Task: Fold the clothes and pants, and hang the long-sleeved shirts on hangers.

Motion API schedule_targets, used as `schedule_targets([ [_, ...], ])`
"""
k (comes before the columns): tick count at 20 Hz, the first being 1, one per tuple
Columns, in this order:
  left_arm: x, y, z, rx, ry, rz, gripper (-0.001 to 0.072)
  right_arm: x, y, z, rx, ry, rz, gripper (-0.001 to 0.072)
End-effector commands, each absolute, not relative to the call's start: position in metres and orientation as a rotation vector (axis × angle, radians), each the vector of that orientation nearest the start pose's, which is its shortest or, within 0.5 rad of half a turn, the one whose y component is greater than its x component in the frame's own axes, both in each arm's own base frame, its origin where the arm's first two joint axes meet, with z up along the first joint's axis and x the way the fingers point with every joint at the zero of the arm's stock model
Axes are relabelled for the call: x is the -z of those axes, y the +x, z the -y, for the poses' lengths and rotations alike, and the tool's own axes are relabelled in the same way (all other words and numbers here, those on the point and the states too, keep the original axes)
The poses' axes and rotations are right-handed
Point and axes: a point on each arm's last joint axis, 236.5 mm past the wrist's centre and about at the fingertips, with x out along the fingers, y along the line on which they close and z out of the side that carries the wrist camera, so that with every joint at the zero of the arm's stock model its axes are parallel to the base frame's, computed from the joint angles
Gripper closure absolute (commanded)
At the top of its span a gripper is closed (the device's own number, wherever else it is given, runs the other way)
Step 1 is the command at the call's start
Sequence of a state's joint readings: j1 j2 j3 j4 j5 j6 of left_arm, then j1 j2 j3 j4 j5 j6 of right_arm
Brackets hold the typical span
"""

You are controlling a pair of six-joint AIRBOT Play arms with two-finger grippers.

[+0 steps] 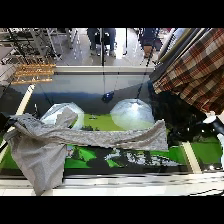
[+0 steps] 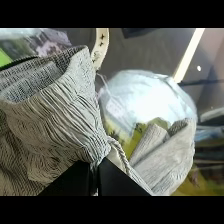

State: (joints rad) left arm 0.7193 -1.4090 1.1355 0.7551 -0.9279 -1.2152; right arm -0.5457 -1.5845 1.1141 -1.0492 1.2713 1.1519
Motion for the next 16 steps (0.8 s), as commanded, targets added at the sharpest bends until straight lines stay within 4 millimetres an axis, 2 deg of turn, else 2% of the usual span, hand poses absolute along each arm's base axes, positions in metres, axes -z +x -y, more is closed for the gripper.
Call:
schedule_targets([
  [1,-0.021,0.421,-0.181,-0.155,-0.835,-0.809,0.0689,0.1,0.293,0.053,-0.299,0.712,-1.526,0.0215],
  [4,-0.021,0.42,-0.18,-0.151,-0.836,-0.814,0.0689,0.11,0.301,0.054,-0.288,0.657,-1.493,0.0217],
  [5,-0.021,0.42,-0.18,-0.151,-0.836,-0.813,0.0689,0.112,0.306,0.053,-0.28,0.637,-1.481,0.0253],
  [7,-0.021,0.42,-0.18,-0.151,-0.837,-0.815,0.0689,0.111,0.307,0.04,-0.316,0.615,-1.495,0.0397],
  [8,-0.02,0.419,-0.179,-0.146,-0.838,-0.819,0.0689,0.108,0.302,0.03,-0.36,0.607,-1.523,0.0426],
  [9,-0.02,0.419,-0.179,-0.147,-0.838,-0.818,0.069,0.104,0.296,0.021,-0.405,0.604,-1.546,0.0539],
  [10,-0.021,0.419,-0.181,-0.15,-0.84,-0.816,0.0689,0.098,0.293,0.016,-0.427,0.618,-1.553,0.0607],
  [12,-0.024,0.413,-0.177,-0.133,-0.846,-0.83,0.0689,0.077,0.3,0.009,-0.453,0.643,-1.499,0.0685],
  [13,-0.031,0.41,-0.175,-0.124,-0.842,-0.828,0.069,0.058,0.308,0.005,-0.458,0.641,-1.437,0.0685],
  [15,-0.061,0.407,-0.174,-0.121,-0.806,-0.772,0.069,0.008,0.326,-0.003,-0.476,0.625,-1.274,0.0686],
  [16,-0.088,0.406,-0.176,-0.122,-0.766,-0.719,0.069,-0.026,0.335,-0.006,-0.476,0.601,-1.186,0.0686],
])
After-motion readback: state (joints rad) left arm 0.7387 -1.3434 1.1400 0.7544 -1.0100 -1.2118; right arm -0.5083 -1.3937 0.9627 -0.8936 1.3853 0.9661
